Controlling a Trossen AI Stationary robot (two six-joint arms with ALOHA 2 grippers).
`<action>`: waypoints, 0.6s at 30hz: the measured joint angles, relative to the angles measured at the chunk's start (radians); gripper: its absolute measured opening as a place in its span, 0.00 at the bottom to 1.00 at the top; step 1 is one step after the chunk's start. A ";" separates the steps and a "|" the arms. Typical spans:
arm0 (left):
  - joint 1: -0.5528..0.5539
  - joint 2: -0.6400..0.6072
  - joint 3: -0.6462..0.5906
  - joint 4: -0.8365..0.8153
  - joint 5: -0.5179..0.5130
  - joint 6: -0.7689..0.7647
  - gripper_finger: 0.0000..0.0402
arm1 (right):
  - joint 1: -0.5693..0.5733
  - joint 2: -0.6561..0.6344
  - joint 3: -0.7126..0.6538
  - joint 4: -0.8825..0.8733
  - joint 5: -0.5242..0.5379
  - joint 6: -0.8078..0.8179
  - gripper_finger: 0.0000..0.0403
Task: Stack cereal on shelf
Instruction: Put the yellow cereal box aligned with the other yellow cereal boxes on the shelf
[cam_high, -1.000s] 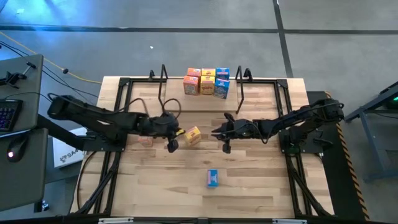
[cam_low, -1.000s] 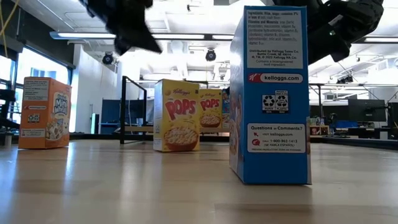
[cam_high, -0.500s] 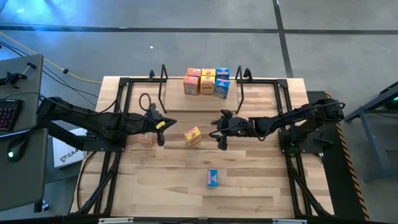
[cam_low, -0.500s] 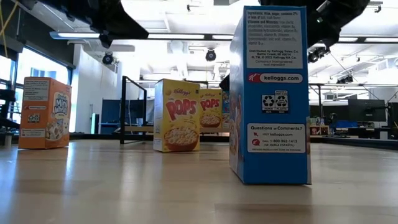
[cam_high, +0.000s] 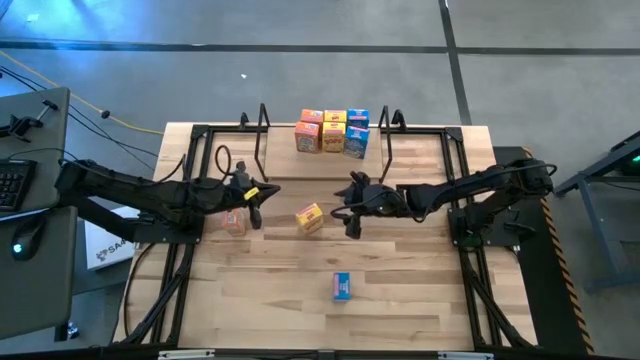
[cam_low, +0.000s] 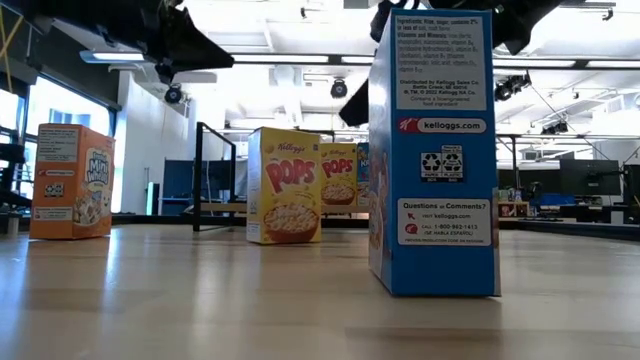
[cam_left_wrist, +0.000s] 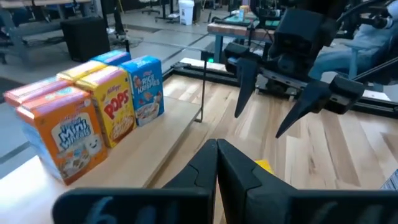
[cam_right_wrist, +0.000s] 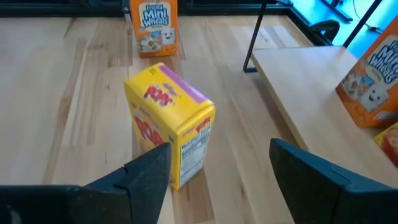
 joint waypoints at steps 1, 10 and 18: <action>0.000 0.000 0.000 0.009 0.000 0.004 0.01 | 0.000 0.000 0.005 0.000 0.000 0.000 0.65; 0.000 0.002 -0.011 0.048 0.023 0.018 0.01 | 0.003 0.000 0.068 -0.013 -0.015 0.026 0.65; 0.006 -0.012 -0.093 0.103 0.017 0.029 0.01 | 0.025 0.000 0.164 -0.110 0.001 0.025 0.67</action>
